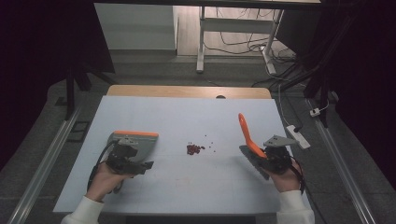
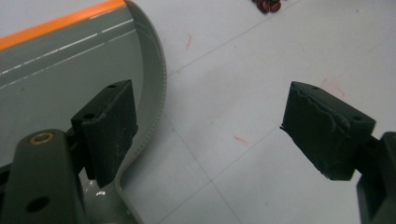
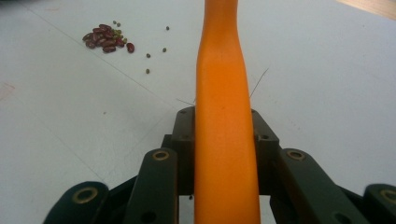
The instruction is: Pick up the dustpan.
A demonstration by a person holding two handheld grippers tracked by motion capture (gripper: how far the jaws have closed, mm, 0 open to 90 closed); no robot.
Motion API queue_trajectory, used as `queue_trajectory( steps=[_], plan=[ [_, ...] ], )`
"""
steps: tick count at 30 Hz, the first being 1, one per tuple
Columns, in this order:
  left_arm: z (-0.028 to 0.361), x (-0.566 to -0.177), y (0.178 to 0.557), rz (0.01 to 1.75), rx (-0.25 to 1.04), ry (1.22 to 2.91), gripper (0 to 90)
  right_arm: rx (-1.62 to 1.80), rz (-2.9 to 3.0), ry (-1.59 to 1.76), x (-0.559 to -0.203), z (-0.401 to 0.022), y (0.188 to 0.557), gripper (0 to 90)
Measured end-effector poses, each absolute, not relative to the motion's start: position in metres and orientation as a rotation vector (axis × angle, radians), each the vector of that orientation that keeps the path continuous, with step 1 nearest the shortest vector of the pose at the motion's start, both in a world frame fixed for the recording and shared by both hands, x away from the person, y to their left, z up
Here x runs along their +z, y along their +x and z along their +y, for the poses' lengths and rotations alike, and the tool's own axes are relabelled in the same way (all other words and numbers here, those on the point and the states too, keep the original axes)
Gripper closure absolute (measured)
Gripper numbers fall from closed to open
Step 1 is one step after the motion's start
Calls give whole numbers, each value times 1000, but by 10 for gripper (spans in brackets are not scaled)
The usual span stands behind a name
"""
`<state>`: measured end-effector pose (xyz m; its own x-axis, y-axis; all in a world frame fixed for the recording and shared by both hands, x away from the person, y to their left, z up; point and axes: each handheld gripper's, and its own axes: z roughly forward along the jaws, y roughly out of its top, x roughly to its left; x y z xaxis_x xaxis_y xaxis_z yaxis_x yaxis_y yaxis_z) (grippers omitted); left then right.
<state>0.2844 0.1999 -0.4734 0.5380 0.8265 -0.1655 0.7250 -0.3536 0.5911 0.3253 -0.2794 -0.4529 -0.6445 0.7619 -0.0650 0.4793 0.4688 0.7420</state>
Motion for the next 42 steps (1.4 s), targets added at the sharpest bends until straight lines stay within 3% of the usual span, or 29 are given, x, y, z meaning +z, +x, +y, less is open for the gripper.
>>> queue_trajectory(
  steps=[23,42],
  plan=[
    [225,-479,279,1436,161,2109,184,983,2344,1037,-455,-277,325,700],
    [245,-497,267,1584,203,2046,170,979,2360,1034,-458,-274,326,699]
  ],
)
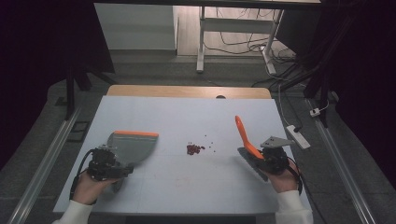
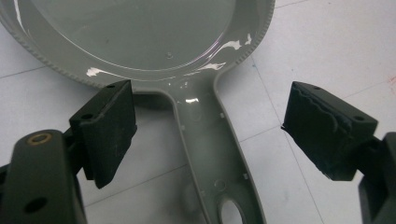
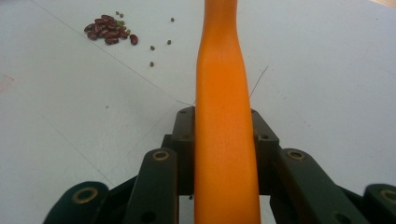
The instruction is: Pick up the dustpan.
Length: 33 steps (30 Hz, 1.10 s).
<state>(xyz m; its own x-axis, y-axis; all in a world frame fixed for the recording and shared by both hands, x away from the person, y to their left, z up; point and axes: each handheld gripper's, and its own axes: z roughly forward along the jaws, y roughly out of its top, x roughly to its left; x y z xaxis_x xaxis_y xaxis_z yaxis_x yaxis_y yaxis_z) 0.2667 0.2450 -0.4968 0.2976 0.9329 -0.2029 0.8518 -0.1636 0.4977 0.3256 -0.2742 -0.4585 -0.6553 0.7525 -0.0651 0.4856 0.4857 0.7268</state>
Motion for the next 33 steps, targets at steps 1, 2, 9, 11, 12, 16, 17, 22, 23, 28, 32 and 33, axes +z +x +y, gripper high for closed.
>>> queue_trajectory(
  steps=[1,2,9,11,12,16,17,22,23,28,32,33],
  plan=[
    [245,-498,267,1597,204,2042,165,980,2360,1034,-458,-274,326,699],
    [245,-500,267,1605,202,2038,160,979,2359,1031,-459,-274,326,700],
    [246,-511,271,1643,166,2034,151,981,2361,1038,-460,-273,326,699],
    [246,-513,272,1647,161,2027,150,982,2360,1039,-460,-274,326,699],
    [246,-514,272,1649,156,2024,150,982,2360,1039,-460,-274,326,699],
    [246,-519,274,1650,139,2021,139,975,2366,1037,-461,-273,327,700],
    [247,-521,275,1652,134,2011,148,972,2367,1039,-461,-273,327,699],
    [248,-525,278,1688,160,1971,196,972,2364,1038,-461,-273,327,699],
    [248,-525,278,1688,159,1968,223,971,2363,1039,-461,-273,327,699],
    [248,-527,280,1692,146,1951,270,970,2361,1038,-460,-273,326,699],
    [249,-526,280,1701,123,1928,336,964,2362,1040,-461,-273,327,699],
    [249,-526,280,1702,123,1924,370,959,2364,1036,-462,-273,327,699]
  ],
)
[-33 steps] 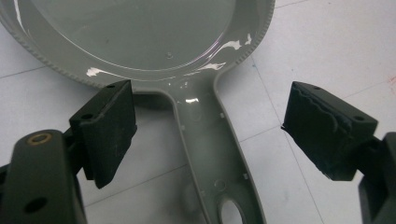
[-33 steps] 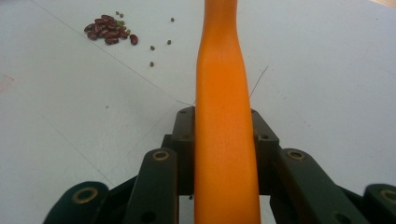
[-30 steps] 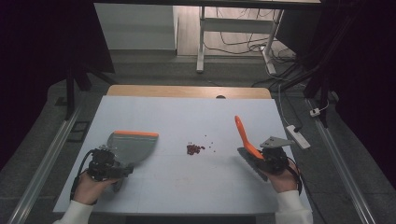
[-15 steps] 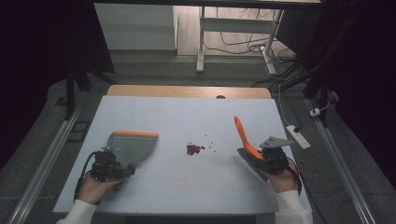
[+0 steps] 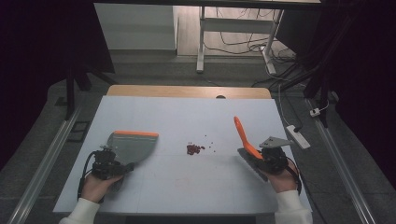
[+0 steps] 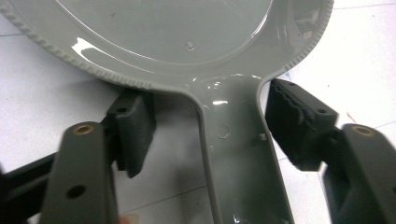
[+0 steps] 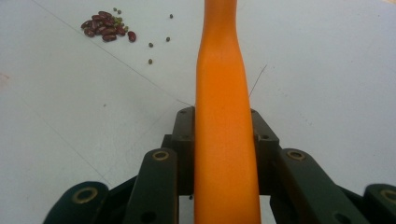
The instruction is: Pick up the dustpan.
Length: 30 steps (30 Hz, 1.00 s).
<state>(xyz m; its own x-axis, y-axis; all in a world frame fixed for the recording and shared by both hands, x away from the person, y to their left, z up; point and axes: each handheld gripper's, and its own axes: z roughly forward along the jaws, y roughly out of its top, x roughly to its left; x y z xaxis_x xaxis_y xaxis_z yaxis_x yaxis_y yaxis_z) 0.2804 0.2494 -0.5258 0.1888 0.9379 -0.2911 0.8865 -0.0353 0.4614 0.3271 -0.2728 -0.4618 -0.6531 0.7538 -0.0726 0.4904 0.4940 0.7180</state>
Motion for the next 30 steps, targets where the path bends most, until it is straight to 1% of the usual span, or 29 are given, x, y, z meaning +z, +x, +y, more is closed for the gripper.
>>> queue_trajectory(
  steps=[1,4,5,6,9,11,12,13,21,30],
  plan=[
    [250,-526,280,1704,120,1919,370,959,2364,1036,-462,-273,327,699],
    [250,-525,280,1716,113,1908,425,959,2363,1038,-462,-273,327,699],
    [250,-525,280,1715,108,1907,458,960,2363,1038,-461,-273,327,699],
    [250,-525,281,1714,99,1909,458,960,2363,1038,-461,-273,327,699],
    [248,-524,281,1714,82,1916,512,963,2360,1041,-461,-273,327,699],
    [248,-524,281,1717,80,1912,566,962,2360,1041,-461,-273,327,699],
    [248,-524,281,1724,80,1906,566,962,2360,1041,-461,-273,327,699],
    [249,-524,281,1728,80,1903,593,961,2361,1041,-461,-274,327,699],
    [252,-524,281,1735,65,1881,614,960,2363,1038,-461,-273,327,699],
    [259,-524,280,1689,63,1882,616,961,2360,1031,-460,-273,327,699]
  ],
)
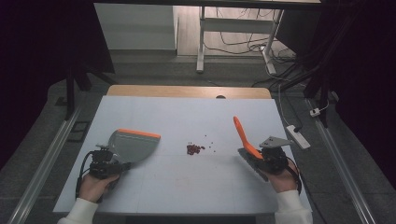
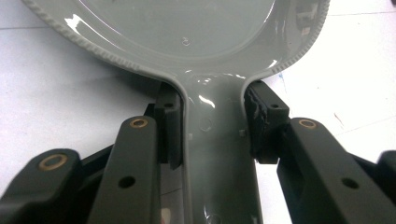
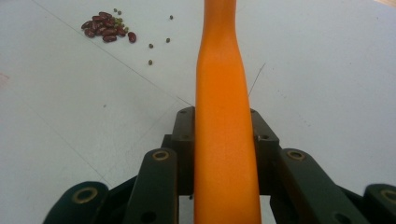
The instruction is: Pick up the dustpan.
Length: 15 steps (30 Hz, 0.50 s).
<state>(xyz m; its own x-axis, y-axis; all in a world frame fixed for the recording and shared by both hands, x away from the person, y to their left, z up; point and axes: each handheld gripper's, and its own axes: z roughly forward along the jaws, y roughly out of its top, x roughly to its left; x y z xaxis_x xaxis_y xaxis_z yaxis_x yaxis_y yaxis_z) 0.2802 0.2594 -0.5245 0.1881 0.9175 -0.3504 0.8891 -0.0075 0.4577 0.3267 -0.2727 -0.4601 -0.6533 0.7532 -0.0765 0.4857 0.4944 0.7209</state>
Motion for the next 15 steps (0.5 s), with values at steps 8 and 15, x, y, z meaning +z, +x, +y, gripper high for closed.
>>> queue_trajectory(
  steps=[8,15],
  plan=[
    [269,-521,277,1624,88,1856,616,965,2353,1032,-459,-274,327,699],
    [273,-520,276,1573,99,1844,617,968,2352,1028,-458,-272,326,699]
  ],
)
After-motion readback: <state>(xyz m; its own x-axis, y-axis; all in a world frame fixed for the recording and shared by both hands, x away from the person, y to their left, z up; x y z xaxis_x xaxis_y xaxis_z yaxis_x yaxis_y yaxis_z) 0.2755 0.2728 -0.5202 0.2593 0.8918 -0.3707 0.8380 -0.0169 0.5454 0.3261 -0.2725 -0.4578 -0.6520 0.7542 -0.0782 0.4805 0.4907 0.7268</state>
